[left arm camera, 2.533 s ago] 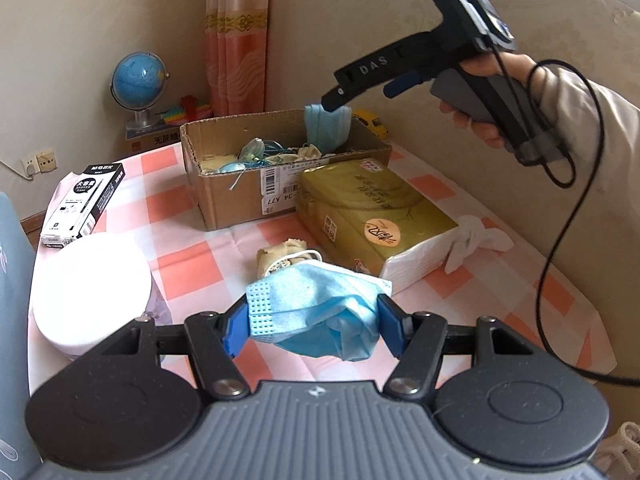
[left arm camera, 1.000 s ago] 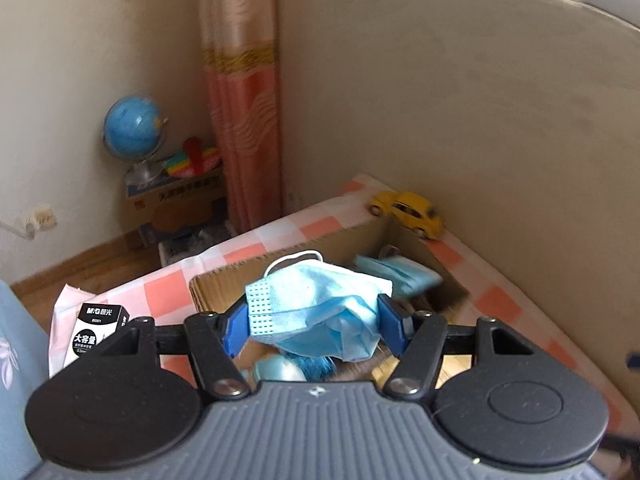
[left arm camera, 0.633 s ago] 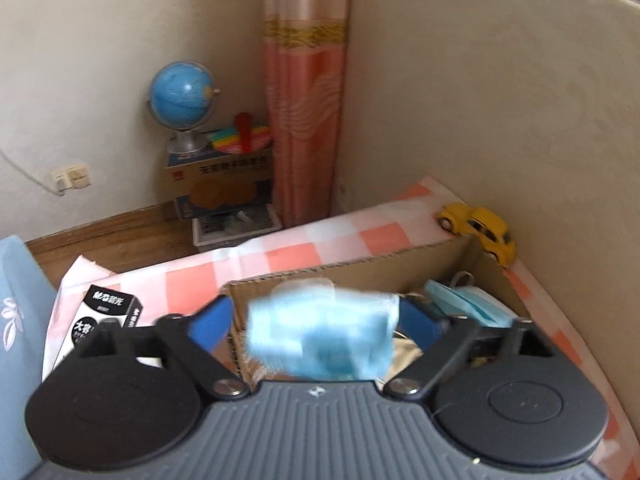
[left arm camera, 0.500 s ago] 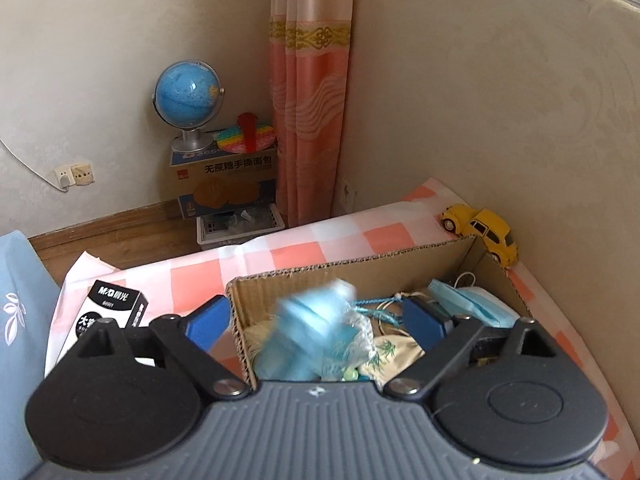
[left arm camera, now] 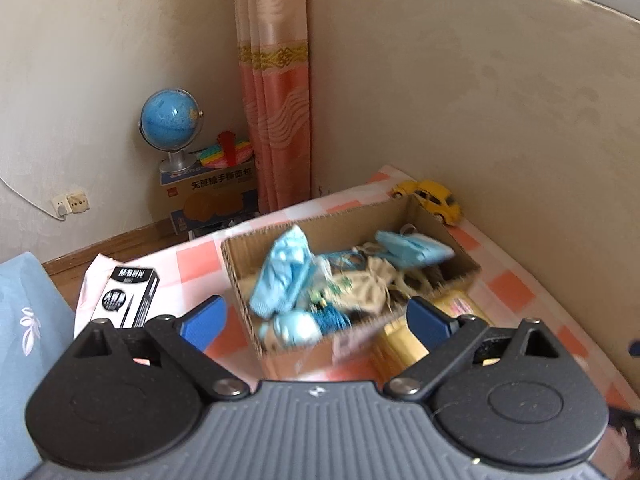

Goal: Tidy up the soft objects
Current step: 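Withdraw both tools from the box toward the beige cloth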

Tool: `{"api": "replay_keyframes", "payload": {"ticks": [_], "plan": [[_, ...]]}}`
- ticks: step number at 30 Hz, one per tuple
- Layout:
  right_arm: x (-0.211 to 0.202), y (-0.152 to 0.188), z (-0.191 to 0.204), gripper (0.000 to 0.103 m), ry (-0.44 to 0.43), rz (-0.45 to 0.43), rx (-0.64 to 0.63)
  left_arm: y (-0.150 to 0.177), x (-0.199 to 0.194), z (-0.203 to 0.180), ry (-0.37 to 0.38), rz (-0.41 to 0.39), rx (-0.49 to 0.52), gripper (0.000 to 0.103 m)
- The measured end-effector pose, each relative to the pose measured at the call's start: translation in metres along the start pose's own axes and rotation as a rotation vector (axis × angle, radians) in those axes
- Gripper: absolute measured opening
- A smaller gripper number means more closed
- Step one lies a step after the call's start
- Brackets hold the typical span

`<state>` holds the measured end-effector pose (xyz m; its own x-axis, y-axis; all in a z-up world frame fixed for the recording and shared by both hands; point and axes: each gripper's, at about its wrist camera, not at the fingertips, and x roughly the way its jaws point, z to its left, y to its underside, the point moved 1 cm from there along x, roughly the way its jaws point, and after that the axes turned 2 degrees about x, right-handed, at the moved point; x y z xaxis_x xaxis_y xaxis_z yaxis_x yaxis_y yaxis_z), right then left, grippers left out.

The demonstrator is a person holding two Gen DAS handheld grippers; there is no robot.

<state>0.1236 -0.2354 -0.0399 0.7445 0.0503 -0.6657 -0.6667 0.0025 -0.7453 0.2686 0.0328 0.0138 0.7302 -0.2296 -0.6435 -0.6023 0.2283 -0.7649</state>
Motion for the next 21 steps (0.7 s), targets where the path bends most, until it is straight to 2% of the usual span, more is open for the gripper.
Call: {"api": "replay_keyframes", "payload": {"ticks": [6, 13, 21], "plan": [[0.004, 0.006, -0.001, 0.103, -0.012, -0.009, -0.025, 0.035, -0.03, -0.02, 0.006, -0.018, 0.028, 0.098], [0.023, 0.007, -0.007, 0.103, -0.003, 0.001, -0.058, 0.073, -0.041, -0.042, -0.028, 0.015, 0.05, 0.098], [0.047, -0.021, -0.014, 0.103, 0.007, -0.014, -0.037, 0.086, -0.047, -0.048, -0.054, 0.004, 0.016, 0.098]]}}
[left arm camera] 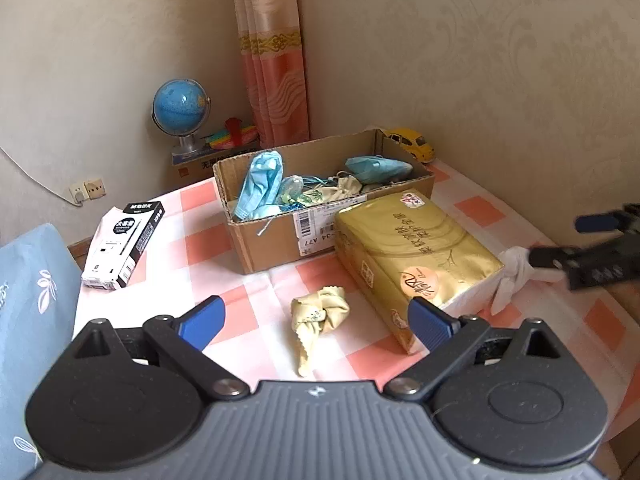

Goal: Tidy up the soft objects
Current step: 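Withdraw both tools from the box toward the beige cloth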

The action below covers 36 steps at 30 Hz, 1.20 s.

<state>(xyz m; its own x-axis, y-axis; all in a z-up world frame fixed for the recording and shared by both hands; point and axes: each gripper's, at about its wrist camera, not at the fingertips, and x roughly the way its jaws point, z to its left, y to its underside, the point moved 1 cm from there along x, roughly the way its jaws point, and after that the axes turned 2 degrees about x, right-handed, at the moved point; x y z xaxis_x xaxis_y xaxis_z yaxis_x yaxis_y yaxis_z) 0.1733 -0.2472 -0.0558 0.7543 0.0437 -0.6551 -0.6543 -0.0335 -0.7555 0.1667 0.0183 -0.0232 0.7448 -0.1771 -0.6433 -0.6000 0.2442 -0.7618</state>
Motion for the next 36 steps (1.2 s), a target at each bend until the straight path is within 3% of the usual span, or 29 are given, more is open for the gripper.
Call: {"api": "replay_keyframes", "payload": {"ticks": [10, 23, 36], "plan": [[0.049, -0.018, 0.007, 0.103, 0.037, 0.057, -0.038, 0.005, 0.003, 0.0, 0.012, 0.015, -0.03, 0.098], [0.005, 0.025, 0.015, 0.103, 0.001, 0.092, -0.092, 0.013, 0.002, 0.004, 0.025, 0.015, -0.044, 0.098], [0.018, 0.048, 0.023, 0.103, -0.045, 0.144, -0.091, 0.021, 0.018, 0.004, 0.021, 0.041, -0.007, 0.097]]}}
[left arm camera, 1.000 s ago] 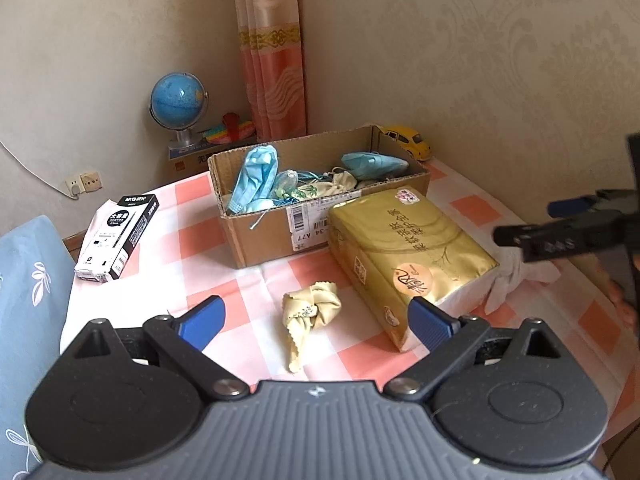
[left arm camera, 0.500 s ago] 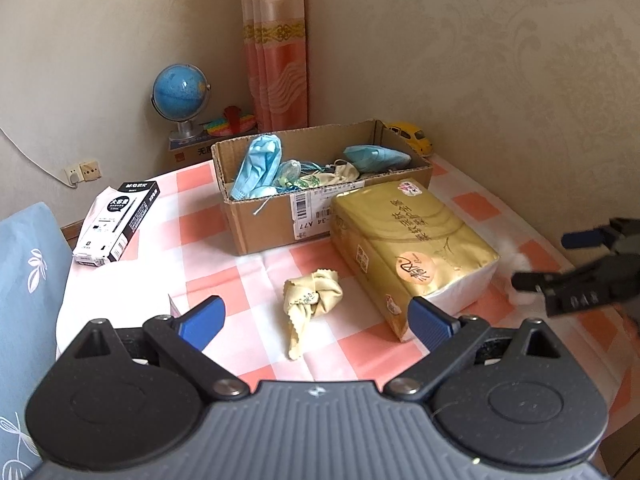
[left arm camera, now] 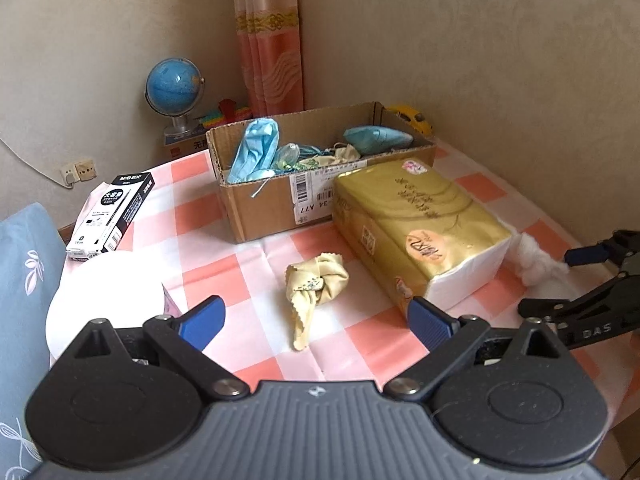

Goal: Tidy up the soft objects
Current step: 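Withdraw both tools from the box toward the beige cloth, then close left tool on beige crumpled cloth while right tool closes on white knotted cloth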

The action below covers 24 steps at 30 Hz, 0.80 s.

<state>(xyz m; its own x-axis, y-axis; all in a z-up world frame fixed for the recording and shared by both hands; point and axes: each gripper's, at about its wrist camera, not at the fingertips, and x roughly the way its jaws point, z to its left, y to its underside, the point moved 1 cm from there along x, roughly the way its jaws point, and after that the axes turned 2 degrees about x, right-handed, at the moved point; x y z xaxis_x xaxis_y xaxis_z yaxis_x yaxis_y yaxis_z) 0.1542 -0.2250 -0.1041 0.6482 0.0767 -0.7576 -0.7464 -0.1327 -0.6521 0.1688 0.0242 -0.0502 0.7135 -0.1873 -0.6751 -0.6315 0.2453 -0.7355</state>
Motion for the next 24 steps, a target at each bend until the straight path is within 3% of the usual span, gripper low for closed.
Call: {"api": "replay_keyframes", "payload": {"ticks": [6, 10, 24], "plan": [[-0.002, 0.006, 0.001, 0.103, 0.009, -0.033, 0.015, -0.002, 0.017, -0.001, -0.013, 0.009, 0.036, 0.095], [-0.005, 0.011, 0.001, 0.103, 0.019, -0.055, 0.027, -0.004, 0.032, -0.002, -0.022, 0.024, 0.056, 0.087], [-0.005, 0.012, 0.003, 0.103, 0.037, -0.06, 0.044, -0.005, 0.075, 0.008, 0.046, 0.063, 0.039, 0.072]]}}
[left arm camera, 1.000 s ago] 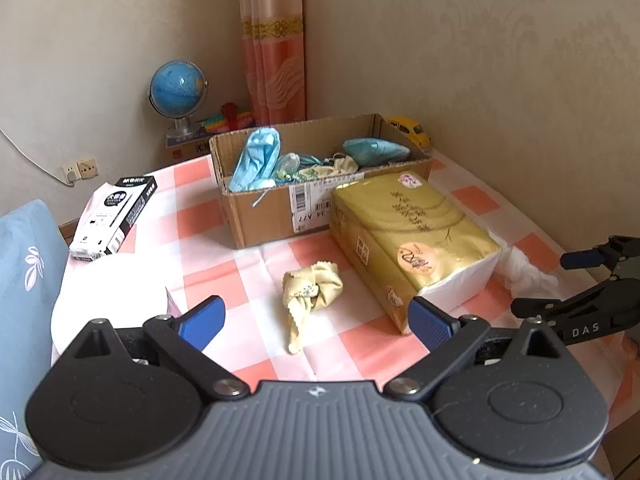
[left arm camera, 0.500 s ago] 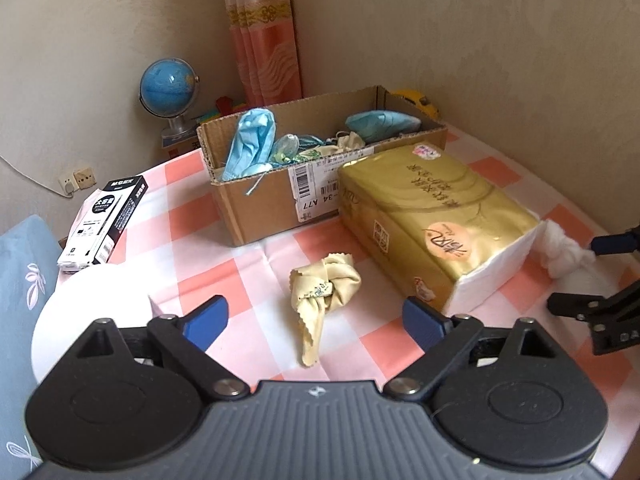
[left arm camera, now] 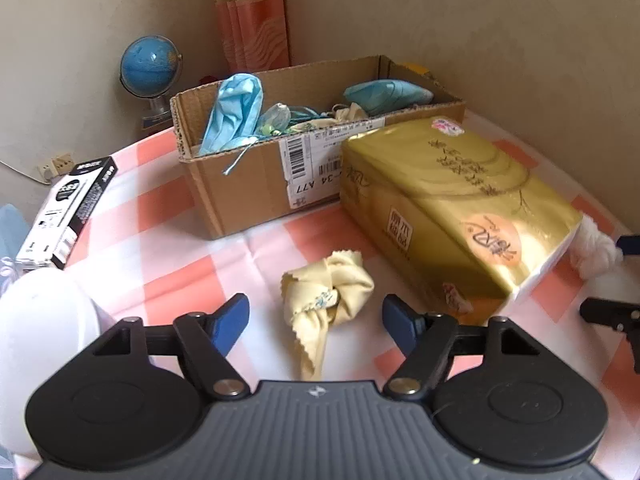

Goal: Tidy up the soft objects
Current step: 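Close left tool on beige crumpled cloth while right tool closes on white knotted cloth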

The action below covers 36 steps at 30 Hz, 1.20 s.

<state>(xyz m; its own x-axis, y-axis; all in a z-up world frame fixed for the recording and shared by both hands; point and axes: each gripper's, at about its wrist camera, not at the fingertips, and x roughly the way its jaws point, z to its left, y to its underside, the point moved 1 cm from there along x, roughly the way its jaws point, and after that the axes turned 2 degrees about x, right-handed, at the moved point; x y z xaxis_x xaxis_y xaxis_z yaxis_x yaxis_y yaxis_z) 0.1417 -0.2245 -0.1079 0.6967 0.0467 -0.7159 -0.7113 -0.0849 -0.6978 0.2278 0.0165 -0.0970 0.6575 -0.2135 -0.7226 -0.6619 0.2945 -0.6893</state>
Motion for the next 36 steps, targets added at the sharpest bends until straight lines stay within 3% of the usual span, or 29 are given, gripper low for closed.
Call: {"api": "replay_keyframes", "payload": {"ticks": [3, 5, 7, 19, 25, 31, 36], "plan": [[0.0, 0.0, 0.0, 0.103, 0.0, -0.002, 0.0, 0.0, 0.002, 0.002, 0.017, -0.014, -0.013, 0.063], [0.0, 0.0, 0.0, 0.103, 0.001, -0.001, 0.002, -0.001, 0.002, 0.002, 0.035, -0.023, -0.012, 0.045], [0.0, 0.001, 0.001, 0.103, 0.003, -0.002, 0.003, -0.001, 0.001, 0.003, 0.05, -0.025, -0.02, 0.041], [0.0, 0.002, 0.001, 0.103, 0.011, -0.011, 0.013, 0.019, -0.03, -0.003, 0.07, 0.025, -0.104, 0.04], [-0.001, 0.003, 0.002, 0.103, 0.014, -0.019, 0.016, 0.028, -0.037, -0.008, 0.049, 0.012, -0.14, 0.04], [-0.004, 0.004, 0.008, 0.103, -0.062, 0.0, -0.054, 0.027, -0.036, -0.008, 0.05, 0.011, -0.144, 0.041], [-0.007, 0.009, 0.013, 0.103, -0.068, -0.023, -0.058, 0.028, -0.036, -0.008, 0.051, 0.008, -0.151, 0.041]]}}
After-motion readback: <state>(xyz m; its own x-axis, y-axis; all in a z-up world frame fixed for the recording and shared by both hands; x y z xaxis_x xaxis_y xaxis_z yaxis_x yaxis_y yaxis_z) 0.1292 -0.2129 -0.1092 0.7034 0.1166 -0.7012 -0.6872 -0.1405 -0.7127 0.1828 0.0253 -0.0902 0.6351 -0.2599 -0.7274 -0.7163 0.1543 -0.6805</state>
